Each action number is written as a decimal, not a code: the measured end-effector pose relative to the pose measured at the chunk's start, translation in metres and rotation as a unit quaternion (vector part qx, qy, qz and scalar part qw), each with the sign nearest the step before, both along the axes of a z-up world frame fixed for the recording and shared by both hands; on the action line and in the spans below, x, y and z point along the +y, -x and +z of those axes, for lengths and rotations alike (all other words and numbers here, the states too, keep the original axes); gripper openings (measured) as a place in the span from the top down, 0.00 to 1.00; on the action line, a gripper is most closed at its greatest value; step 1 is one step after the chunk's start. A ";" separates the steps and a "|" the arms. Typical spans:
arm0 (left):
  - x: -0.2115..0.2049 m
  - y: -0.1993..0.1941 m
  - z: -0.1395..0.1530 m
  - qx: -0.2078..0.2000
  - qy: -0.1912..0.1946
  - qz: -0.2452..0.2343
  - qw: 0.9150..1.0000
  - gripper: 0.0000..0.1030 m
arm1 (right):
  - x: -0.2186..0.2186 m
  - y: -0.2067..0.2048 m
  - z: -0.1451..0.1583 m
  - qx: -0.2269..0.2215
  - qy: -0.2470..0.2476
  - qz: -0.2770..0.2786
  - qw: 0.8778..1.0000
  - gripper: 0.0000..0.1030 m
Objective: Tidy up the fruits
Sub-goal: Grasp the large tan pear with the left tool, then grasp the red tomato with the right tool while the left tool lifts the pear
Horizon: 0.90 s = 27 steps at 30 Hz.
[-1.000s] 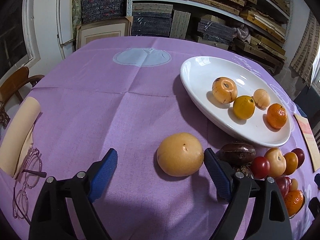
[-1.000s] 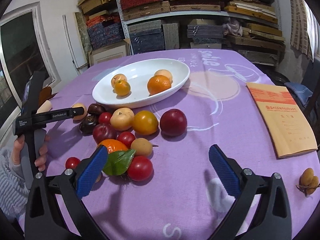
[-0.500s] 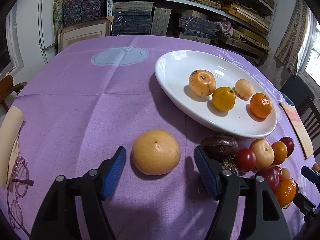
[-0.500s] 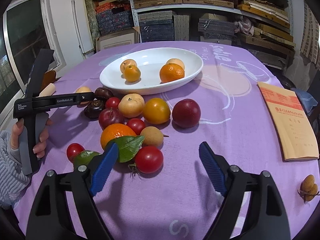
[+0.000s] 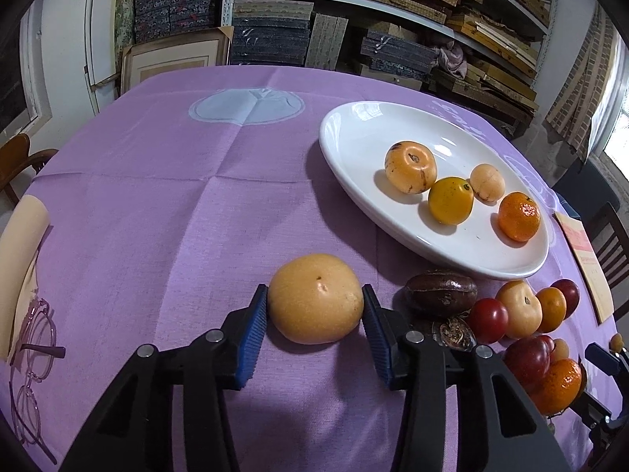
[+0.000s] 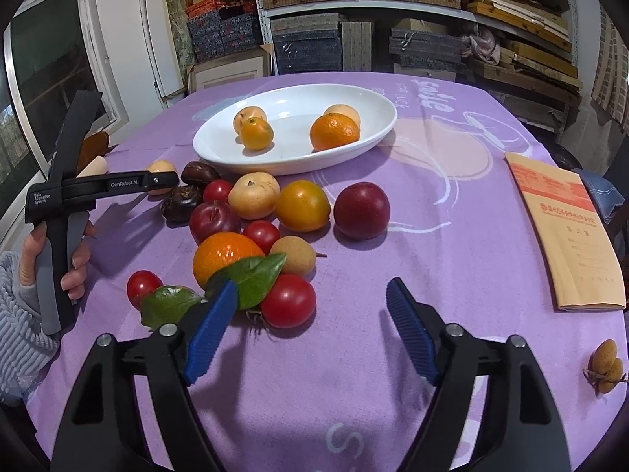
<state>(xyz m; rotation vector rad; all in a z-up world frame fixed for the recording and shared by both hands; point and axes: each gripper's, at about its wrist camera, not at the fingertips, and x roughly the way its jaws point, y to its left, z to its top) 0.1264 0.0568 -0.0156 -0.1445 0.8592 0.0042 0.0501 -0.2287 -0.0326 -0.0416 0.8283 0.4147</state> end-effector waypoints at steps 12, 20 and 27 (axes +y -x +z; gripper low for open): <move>0.002 0.001 0.000 0.000 0.000 0.000 1.000 0.54 | 0.004 -0.009 -0.009 0.029 -0.001 0.019 0.999 0.66; 0.002 0.001 0.000 0.000 0.000 0.000 1.000 0.54 | 0.005 -0.009 -0.008 0.024 -0.006 0.021 0.999 0.70; 0.002 0.003 0.000 -0.002 0.004 -0.003 1.000 0.54 | 0.000 -0.010 -0.007 0.024 -0.013 0.009 1.000 0.71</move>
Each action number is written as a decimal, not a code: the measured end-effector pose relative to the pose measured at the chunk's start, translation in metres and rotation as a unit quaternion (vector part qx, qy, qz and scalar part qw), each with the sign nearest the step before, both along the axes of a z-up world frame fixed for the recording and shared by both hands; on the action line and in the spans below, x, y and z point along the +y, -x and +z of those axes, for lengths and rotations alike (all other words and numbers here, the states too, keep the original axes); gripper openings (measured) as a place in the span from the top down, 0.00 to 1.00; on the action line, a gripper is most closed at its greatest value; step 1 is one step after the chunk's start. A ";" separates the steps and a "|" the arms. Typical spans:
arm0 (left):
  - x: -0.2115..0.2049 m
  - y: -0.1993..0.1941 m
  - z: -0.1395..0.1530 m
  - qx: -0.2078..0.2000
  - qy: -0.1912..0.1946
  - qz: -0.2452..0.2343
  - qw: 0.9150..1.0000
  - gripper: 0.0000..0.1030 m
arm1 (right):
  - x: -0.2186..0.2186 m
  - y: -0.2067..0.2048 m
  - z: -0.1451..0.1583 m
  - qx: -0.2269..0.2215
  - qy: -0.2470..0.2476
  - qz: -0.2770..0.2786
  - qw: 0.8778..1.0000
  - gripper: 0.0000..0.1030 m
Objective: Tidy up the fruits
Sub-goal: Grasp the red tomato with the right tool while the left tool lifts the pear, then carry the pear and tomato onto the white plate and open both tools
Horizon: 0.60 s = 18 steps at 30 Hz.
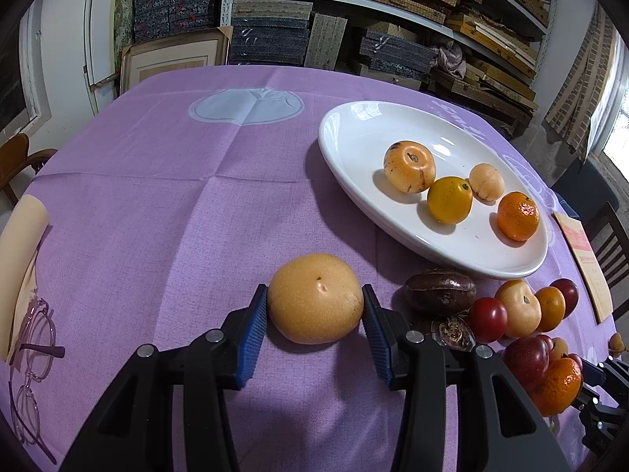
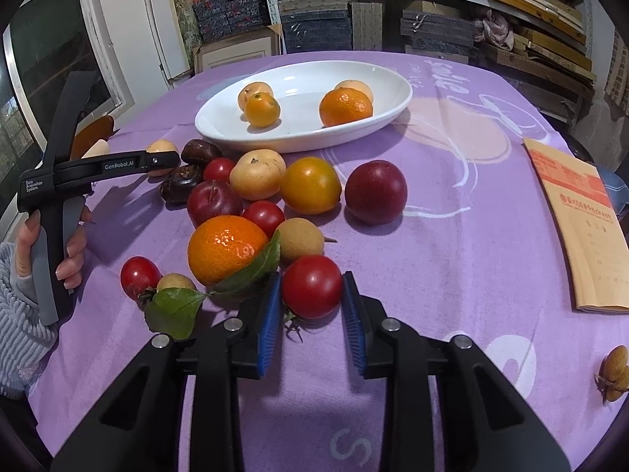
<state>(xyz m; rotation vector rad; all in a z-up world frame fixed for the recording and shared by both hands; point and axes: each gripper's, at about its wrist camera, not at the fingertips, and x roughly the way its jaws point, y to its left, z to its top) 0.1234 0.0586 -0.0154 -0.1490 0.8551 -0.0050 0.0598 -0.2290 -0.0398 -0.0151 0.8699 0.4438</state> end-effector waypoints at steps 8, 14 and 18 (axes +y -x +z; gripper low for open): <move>-0.014 0.010 0.020 -0.040 -0.012 -0.019 0.999 0.54 | -0.018 -0.008 0.029 -0.021 -0.034 -0.013 0.999 0.71; -0.030 -0.016 0.051 -0.060 -0.033 -0.032 0.997 0.54 | -0.014 -0.040 0.080 -0.061 -0.031 -0.004 0.998 0.71; -0.045 -0.046 0.060 -0.057 -0.034 -0.045 0.997 0.54 | 0.006 -0.085 0.090 -0.055 -0.032 0.011 0.998 0.71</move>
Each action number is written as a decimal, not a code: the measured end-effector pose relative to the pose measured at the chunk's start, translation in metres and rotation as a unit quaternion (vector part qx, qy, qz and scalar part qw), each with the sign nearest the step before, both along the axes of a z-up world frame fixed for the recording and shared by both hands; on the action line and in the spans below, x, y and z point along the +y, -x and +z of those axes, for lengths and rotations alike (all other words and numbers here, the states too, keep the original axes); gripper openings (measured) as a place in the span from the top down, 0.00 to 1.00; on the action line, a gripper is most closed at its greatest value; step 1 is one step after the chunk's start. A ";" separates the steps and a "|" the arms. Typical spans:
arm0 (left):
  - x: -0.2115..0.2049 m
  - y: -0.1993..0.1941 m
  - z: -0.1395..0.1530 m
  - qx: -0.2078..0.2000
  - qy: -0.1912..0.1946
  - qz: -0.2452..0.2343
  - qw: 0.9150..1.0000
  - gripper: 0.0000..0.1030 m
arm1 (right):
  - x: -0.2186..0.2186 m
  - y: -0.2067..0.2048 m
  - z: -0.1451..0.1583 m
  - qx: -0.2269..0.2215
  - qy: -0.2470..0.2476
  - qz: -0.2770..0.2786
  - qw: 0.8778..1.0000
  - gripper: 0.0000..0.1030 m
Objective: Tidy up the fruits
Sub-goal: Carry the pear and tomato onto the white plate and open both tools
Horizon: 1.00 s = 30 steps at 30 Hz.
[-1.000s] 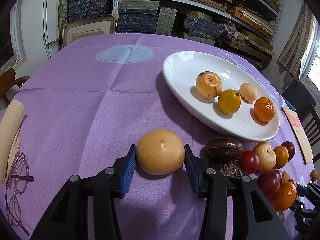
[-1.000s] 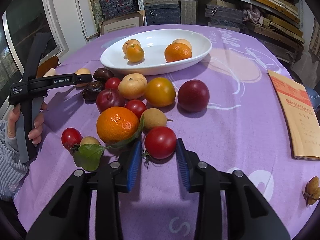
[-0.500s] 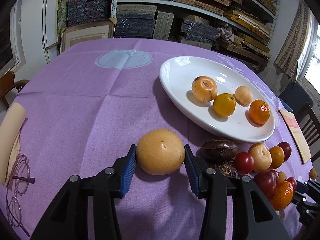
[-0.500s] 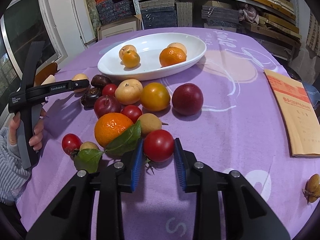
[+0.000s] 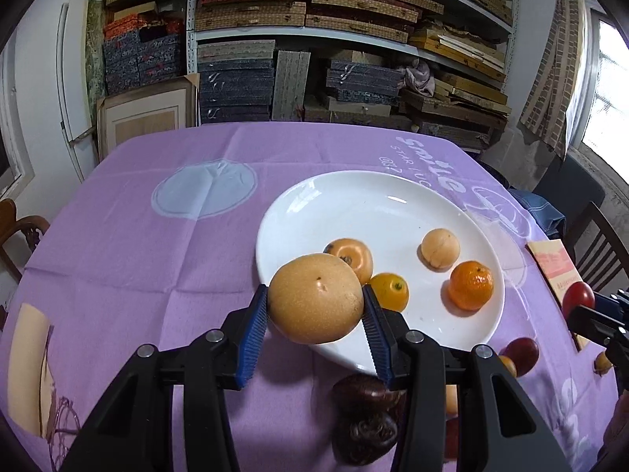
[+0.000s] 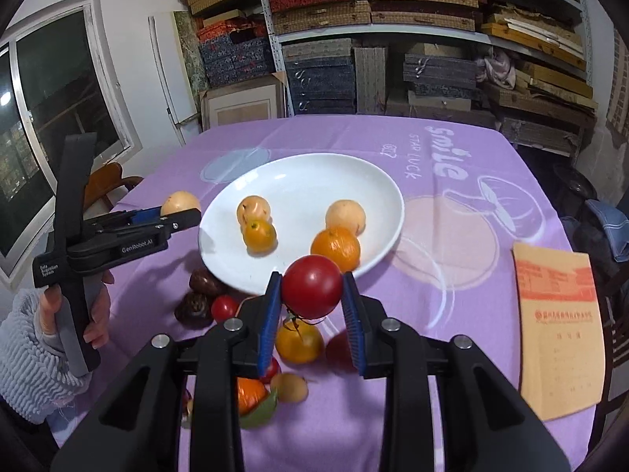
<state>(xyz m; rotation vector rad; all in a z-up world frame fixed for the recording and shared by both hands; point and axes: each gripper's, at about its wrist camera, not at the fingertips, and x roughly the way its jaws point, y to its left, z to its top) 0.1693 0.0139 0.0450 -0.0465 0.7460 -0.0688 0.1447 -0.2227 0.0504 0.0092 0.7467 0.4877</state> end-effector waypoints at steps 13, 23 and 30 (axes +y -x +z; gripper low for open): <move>0.014 -0.107 -0.021 0.058 -0.007 0.035 0.998 0.54 | 0.081 -0.156 -0.042 0.085 0.072 0.011 0.994 0.71; 0.005 -0.111 -0.029 0.054 -0.020 0.020 0.998 0.54 | 0.091 -0.161 -0.051 0.078 0.096 0.013 0.992 0.63; 0.010 -0.096 -0.005 0.037 -0.016 0.027 0.999 0.51 | 0.067 -0.140 -0.019 0.050 0.054 -0.002 0.997 0.63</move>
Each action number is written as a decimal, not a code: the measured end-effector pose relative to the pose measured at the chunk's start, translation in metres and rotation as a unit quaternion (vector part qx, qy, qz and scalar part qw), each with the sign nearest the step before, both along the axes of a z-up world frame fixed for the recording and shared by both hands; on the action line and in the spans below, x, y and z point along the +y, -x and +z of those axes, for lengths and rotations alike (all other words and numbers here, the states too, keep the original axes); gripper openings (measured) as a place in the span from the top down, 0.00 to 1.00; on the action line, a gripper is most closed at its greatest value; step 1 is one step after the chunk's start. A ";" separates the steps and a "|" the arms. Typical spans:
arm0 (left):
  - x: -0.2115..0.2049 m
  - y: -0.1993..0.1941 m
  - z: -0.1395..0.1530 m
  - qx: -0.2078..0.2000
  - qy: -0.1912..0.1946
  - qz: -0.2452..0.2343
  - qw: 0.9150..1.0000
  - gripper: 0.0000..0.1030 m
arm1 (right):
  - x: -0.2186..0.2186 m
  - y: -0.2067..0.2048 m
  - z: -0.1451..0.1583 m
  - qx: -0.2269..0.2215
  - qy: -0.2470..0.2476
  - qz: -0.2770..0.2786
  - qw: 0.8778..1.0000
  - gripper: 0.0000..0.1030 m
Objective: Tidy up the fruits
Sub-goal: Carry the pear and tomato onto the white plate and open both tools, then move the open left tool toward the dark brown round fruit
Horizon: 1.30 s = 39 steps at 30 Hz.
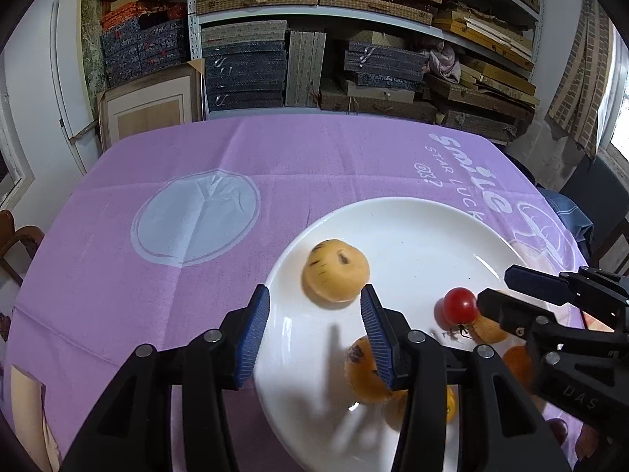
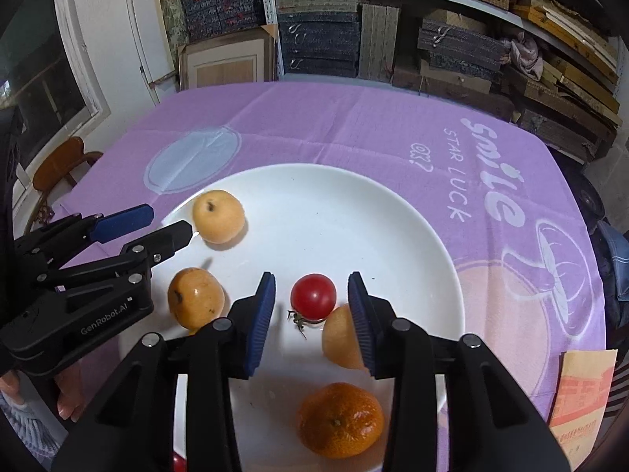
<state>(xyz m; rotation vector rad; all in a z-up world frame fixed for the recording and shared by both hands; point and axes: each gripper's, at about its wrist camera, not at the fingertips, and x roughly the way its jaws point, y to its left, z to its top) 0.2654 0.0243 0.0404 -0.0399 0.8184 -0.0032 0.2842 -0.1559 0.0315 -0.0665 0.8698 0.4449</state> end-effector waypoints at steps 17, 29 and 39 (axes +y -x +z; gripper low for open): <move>0.013 0.168 -0.008 -0.032 -0.033 0.042 0.998 0.11 | -0.156 0.199 0.008 -0.119 -0.204 -0.167 0.957 0.04; -0.018 0.170 -0.041 -0.009 -0.074 0.024 0.997 0.11 | -0.184 0.202 -0.029 -0.092 -0.232 -0.214 0.944 0.04; -0.037 0.163 -0.047 -0.015 -0.085 -0.002 0.996 0.10 | -0.180 0.200 -0.026 -0.091 -0.225 -0.211 0.947 0.04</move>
